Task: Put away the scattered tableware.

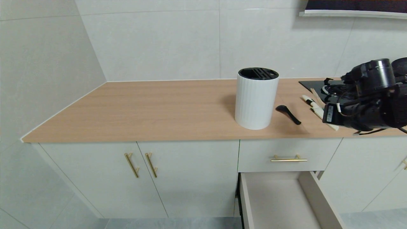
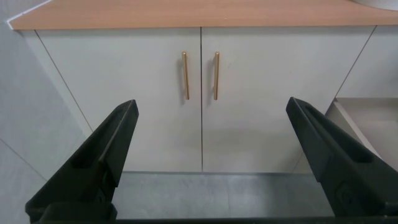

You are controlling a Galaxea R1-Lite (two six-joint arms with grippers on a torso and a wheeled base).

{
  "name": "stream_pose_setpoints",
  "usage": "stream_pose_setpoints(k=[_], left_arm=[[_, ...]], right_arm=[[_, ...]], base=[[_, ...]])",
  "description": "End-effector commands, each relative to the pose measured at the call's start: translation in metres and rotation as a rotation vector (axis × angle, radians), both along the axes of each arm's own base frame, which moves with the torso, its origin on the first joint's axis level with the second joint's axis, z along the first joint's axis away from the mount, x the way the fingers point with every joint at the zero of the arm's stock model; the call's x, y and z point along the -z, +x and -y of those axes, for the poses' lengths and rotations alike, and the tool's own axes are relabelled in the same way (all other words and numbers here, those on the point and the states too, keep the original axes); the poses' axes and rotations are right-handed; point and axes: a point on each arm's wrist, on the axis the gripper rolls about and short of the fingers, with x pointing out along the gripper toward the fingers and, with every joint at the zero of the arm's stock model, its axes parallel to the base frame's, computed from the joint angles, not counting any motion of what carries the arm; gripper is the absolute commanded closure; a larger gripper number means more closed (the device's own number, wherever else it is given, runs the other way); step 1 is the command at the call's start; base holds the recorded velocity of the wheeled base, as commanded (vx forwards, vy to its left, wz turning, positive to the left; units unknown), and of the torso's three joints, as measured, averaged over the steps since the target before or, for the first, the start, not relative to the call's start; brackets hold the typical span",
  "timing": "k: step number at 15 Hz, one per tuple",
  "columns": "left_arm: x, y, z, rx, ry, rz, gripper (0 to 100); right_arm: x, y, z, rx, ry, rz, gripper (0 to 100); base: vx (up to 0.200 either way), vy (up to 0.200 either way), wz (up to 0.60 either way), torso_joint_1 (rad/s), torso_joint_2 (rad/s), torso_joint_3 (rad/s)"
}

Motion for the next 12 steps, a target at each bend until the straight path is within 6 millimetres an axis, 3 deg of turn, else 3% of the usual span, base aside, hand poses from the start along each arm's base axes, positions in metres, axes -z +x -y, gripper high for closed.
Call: stream_pose_setpoints(k=[1, 2, 5, 7, 9, 12], left_arm=[[0.0, 0.0, 0.0, -0.001, 0.0, 0.0, 0], [0.0, 0.0, 0.0, -0.001, 0.0, 0.0, 0], [0.0, 0.0, 0.0, -0.001, 0.0, 0.0, 0], [0.0, 0.0, 0.0, -0.001, 0.0, 0.0, 0], [0.0, 0.0, 0.0, -0.001, 0.0, 0.0, 0], [0.0, 0.0, 0.0, -0.001, 0.0, 0.0, 0]], right_arm=[[-0.012, -0.062, 0.01, -0.086, 0.059, 0.026, 100], [-0.012, -0.077, 0.012, -0.119, 0.075, 0.003, 100], [-0.037, -0.123, 0.018, -0.286, 0.166, -0.064, 100], [-0.045, -0.152, 0.021, -0.427, 0.135, -0.208, 100], [-0.041, -0.162, 0.023, -0.507, 0.073, -0.336, 100], [-0.02, -0.153, 0.007, -0.602, 0.037, -0.501, 100]], base=[[0.0, 0.0, 0.0, 0.0, 0.0, 0.0], [0.0, 0.0, 0.0, 0.0, 0.0, 0.0], [0.0, 0.0, 0.0, 0.0, 0.0, 0.0], [0.0, 0.0, 0.0, 0.0, 0.0, 0.0], [0.0, 0.0, 0.0, 0.0, 0.0, 0.0], [0.0, 0.0, 0.0, 0.0, 0.0, 0.0]])
